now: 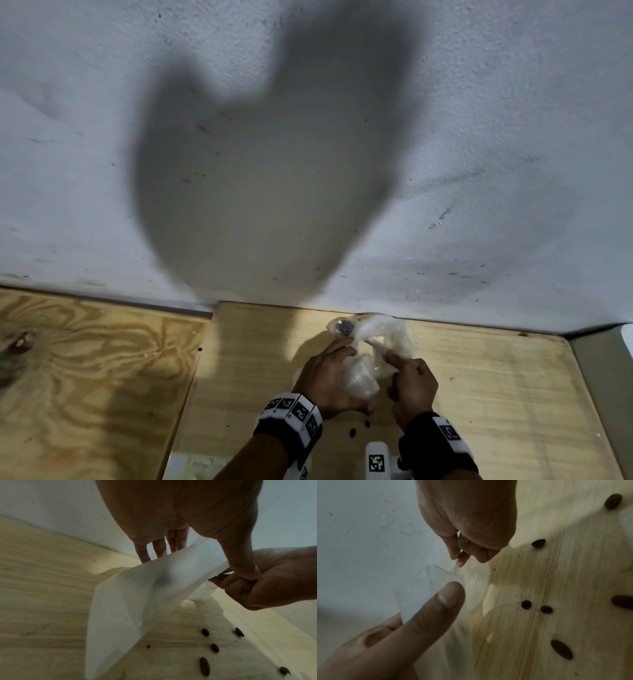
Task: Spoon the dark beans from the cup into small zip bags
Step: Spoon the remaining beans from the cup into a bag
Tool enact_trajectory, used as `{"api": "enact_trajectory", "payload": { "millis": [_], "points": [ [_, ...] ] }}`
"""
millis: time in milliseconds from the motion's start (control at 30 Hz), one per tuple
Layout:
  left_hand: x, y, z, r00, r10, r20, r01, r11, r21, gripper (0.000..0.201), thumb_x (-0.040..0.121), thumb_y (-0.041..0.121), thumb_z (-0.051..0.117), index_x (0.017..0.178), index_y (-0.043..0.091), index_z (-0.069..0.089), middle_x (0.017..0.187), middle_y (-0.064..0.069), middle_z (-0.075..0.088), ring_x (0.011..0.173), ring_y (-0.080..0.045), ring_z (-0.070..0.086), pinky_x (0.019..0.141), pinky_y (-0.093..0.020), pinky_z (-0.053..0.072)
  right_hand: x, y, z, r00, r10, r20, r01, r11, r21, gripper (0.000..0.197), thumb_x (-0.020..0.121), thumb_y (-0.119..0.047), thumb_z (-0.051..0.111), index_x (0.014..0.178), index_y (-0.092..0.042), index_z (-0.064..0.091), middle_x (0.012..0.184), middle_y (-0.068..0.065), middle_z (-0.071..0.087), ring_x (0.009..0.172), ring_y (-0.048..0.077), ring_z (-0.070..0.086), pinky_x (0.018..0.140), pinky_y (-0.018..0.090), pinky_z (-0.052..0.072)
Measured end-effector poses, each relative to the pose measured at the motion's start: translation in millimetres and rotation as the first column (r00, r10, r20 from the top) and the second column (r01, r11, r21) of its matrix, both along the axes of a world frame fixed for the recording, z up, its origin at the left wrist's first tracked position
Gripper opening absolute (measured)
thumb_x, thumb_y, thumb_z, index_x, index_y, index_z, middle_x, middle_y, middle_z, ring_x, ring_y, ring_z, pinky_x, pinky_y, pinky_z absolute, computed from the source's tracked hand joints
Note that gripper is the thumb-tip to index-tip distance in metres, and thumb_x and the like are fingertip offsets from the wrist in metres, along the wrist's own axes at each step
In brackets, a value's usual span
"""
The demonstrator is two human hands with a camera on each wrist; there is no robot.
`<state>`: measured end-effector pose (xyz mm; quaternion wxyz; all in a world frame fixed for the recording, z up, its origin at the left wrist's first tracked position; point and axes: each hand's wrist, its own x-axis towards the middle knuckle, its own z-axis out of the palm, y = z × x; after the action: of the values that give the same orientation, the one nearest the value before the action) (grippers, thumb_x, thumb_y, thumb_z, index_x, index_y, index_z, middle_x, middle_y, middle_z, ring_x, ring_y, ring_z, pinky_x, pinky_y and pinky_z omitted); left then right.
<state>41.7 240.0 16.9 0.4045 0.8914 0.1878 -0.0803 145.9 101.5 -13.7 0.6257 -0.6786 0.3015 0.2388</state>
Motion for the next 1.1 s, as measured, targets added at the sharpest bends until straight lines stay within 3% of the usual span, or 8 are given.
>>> {"api": "enact_trajectory", "payload": {
  "millis": [233,367,467,567,667,900,1000,1100],
  "points": [
    [4,5,1,0.987,0.158,-0.018,-0.159,0.968,-0.194,0.108,0.037,0.072,0.082,0.131,0.029,0.055,0.145,0.019,0.041,0.131,-0.002,0.041,0.11,-0.029,0.04,7,-10,-1,1.0,-0.011,0.022,0.011,1.0,-0.006,0.03,0.081,-0.004,0.075,0.068,-0.01,0.049,0.061,0.01,0.041,0.044,0.016,0.028,0.044,0.027,0.024],
    [9,18,-1,0.946,0.317,-0.066,-0.315,0.855,-0.411,0.111,0.032,0.065,0.091,0.13,0.029,0.056,0.13,0.016,0.058,0.119,-0.008,0.057,0.1,-0.034,0.052,13,-15,4,0.999,-0.003,0.05,0.005,0.999,-0.036,0.029,0.077,-0.009,0.08,0.07,-0.011,0.052,0.064,0.01,0.044,0.041,0.016,0.027,0.043,0.025,0.023],
    [12,31,4,0.918,0.386,-0.089,-0.375,0.777,-0.506,0.098,0.033,0.059,0.094,0.121,0.031,0.062,0.117,0.011,0.069,0.109,-0.009,0.064,0.096,-0.037,0.054,19,-17,7,0.996,-0.002,0.085,0.009,0.997,-0.081,0.025,0.073,-0.011,0.082,0.073,-0.005,0.058,0.062,0.009,0.045,0.043,0.017,0.03,0.042,0.025,0.026],
    [16,40,11,0.923,0.371,-0.103,-0.369,0.774,-0.515,0.093,0.037,0.06,0.092,0.12,0.029,0.063,0.112,0.01,0.071,0.103,-0.008,0.067,0.093,-0.035,0.055,18,-15,7,0.995,-0.022,0.098,0.034,0.992,-0.125,0.028,0.069,-0.013,0.081,0.073,0.002,0.058,0.068,0.014,0.059,0.053,0.019,0.039,0.048,0.029,0.032],
    [18,43,14,0.924,0.364,-0.114,-0.367,0.768,-0.525,0.092,0.037,0.063,0.091,0.118,0.027,0.066,0.109,0.007,0.073,0.1,-0.01,0.069,0.089,-0.036,0.058,15,-10,8,0.992,-0.039,0.122,0.06,0.982,-0.177,0.015,0.066,-0.011,0.073,0.071,-0.003,0.062,0.079,0.015,0.072,0.059,0.023,0.045,0.056,0.034,0.038],
    [17,39,15,0.926,0.353,-0.133,-0.364,0.747,-0.557,0.073,0.044,0.053,0.092,0.109,0.028,0.07,0.102,0.007,0.075,0.095,-0.01,0.071,0.087,-0.035,0.057,13,8,8,0.991,-0.076,0.111,0.098,0.972,-0.212,0.021,0.067,-0.015,0.08,0.069,-0.005,0.061,0.069,0.013,0.063,0.058,0.027,0.051,0.057,0.041,0.049],
    [15,38,15,0.923,0.356,-0.145,-0.375,0.747,-0.55,0.08,0.039,0.06,0.091,0.11,0.03,0.07,0.104,0.008,0.075,0.097,-0.01,0.07,0.089,-0.037,0.057,12,12,8,0.991,-0.082,0.102,0.103,0.969,-0.223,0.02,0.068,-0.021,0.08,0.072,-0.008,0.065,0.074,0.014,0.067,0.065,0.032,0.059,0.064,0.048,0.056],
    [13,39,13,0.924,0.351,-0.15,-0.374,0.754,-0.54,0.084,0.036,0.062,0.091,0.11,0.029,0.07,0.106,0.008,0.074,0.098,-0.011,0.07,0.091,-0.04,0.057,14,14,5,0.99,-0.097,0.102,0.116,0.973,-0.2,0.022,0.061,-0.027,0.077,0.072,-0.011,0.065,0.076,0.011,0.071,0.064,0.032,0.059,0.064,0.046,0.054]
  ]
}}
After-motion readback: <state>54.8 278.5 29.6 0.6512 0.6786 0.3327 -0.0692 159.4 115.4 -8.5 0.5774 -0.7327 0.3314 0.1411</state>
